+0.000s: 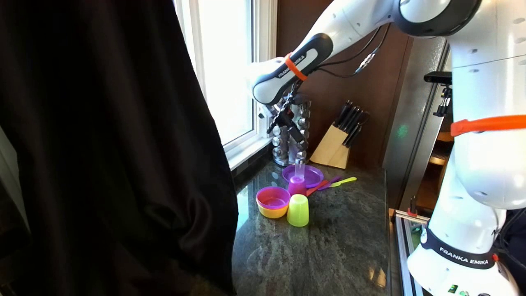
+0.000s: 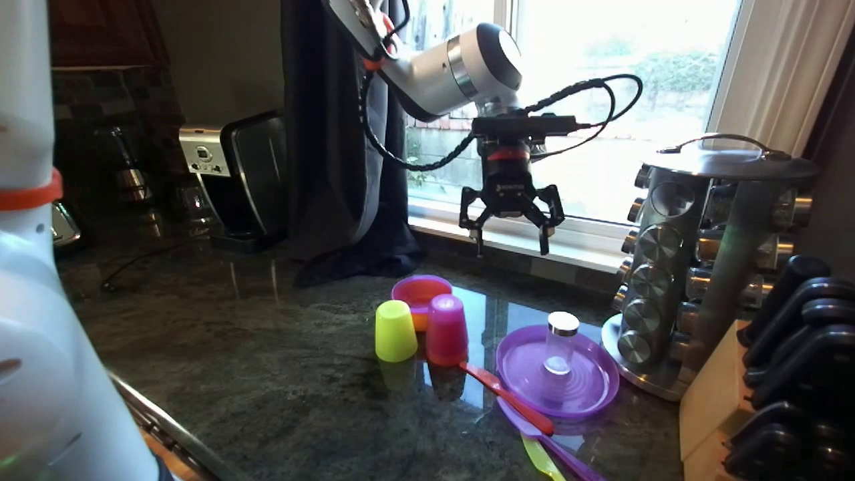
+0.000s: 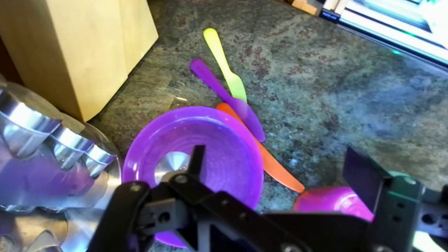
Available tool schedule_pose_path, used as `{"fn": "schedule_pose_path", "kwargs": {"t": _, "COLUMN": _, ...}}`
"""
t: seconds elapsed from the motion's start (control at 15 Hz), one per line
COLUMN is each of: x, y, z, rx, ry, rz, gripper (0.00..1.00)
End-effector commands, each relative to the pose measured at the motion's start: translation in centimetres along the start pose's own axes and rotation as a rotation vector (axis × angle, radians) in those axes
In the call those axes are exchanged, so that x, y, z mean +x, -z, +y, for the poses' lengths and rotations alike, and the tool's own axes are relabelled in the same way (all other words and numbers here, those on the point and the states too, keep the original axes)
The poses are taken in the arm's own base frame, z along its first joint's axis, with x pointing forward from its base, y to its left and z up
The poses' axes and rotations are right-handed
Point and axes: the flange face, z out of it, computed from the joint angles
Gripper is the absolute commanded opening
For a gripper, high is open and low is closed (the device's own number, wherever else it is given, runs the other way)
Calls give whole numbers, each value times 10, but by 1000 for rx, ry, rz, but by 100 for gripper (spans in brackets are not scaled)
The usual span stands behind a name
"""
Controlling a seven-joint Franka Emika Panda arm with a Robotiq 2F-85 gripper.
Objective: Remove one bottle from the rack
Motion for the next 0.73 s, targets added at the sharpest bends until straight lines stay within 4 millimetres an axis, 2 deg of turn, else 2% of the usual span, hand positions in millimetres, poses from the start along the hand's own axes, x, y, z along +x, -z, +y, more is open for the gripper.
{"fn": "schedule_pose_path", "kwargs": {"t": 0.0, "x": -63, "y": 9, "z": -32, "rx": 8, "ry": -86, "rz": 172, "gripper": 100}}
{"fn": "schedule_pose_path", "kwargs": {"t": 0.2, "x": -118, "y": 12, "z": -46, "rx": 31, "ry": -194, "rz": 268, "gripper": 100}}
{"fn": "schedule_pose_path", "kwargs": {"t": 0.4, "x": -178, "y": 2, "z": -53, "rx": 67, "ry": -276, "rz": 362, "gripper": 100}}
{"fn": "schedule_pose_path", "kwargs": {"t": 0.47, "x": -145, "y": 17, "z": -36, "rx": 49, "ry": -223, "rz": 265, "gripper": 100}}
{"fn": "schedule_pose_path", "kwargs": {"t": 0.6, "x": -177, "y": 11, "z": -41, "rx": 58, "ry": -262, "rz": 316, "gripper": 100}}
{"fn": "schedule_pose_path", "kwargs": {"t": 0.67, "x": -183, "y": 9, "z": -44, "rx": 59, "ry": -267, "rz": 329, "gripper": 100}}
